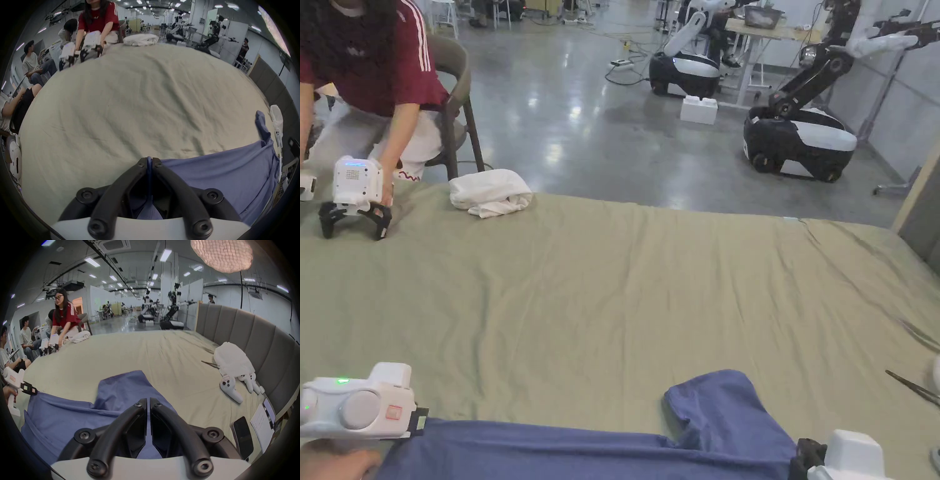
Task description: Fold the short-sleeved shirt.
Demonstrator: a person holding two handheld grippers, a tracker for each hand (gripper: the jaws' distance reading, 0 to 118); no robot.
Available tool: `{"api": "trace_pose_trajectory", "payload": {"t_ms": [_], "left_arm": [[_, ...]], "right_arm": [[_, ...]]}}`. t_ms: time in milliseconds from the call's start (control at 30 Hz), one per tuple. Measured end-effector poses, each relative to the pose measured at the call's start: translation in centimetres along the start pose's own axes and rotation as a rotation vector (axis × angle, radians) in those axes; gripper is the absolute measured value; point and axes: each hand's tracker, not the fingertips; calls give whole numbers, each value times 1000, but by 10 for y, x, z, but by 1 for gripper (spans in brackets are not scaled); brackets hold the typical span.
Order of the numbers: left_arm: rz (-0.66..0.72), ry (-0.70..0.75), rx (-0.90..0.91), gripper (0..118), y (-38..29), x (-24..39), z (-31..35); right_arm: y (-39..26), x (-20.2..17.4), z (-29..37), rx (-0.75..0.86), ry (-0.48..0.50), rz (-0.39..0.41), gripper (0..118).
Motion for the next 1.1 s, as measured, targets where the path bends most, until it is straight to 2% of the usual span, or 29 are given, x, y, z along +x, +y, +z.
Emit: {"api": "trace_pose_trajectory", "payload": {"t_ms": [67, 100, 167, 267, 400, 467, 533, 667, 800, 900, 1000, 1100], "left_arm": [[-21, -13, 35, 0, -3, 2, 12], [-23, -11, 43, 0, -4, 3, 17], [-11, -25, 89, 0, -6, 4, 31], [-14, -30, 127, 0, -9, 5, 44], [-14, -29, 164, 0, -15, 9, 58], [-6, -28, 172, 0, -19, 10, 62], [-4, -26, 177, 0, -22, 11, 62], [2, -20, 171, 0, -27, 16, 64], [9, -15, 165, 0, -31, 20, 65], [19, -17, 164, 0, -34, 21, 67], [31, -24, 182, 0, -35, 22, 74], [32, -27, 205, 0, -37, 20, 83]], "right_arm": [[11, 12, -23, -83, 1, -17, 20], [17, 17, -34, -106, 8, -30, 36], [29, 25, -61, -158, 14, -22, 49], [41, 31, -99, -244, 39, 33, 68], [42, 34, -146, -388, 64, 38, 71], [37, 35, -164, -434, 68, 38, 70], [32, 37, -175, -482, 53, 45, 53], [27, 32, -176, -470, 47, 39, 46], [25, 24, -173, -453, 89, 36, 1], [24, 21, -170, -443, 71, 58, 0], [30, 29, -146, -363, 80, -22, 0], [37, 35, -112, -313, 99, -30, 0]]}}
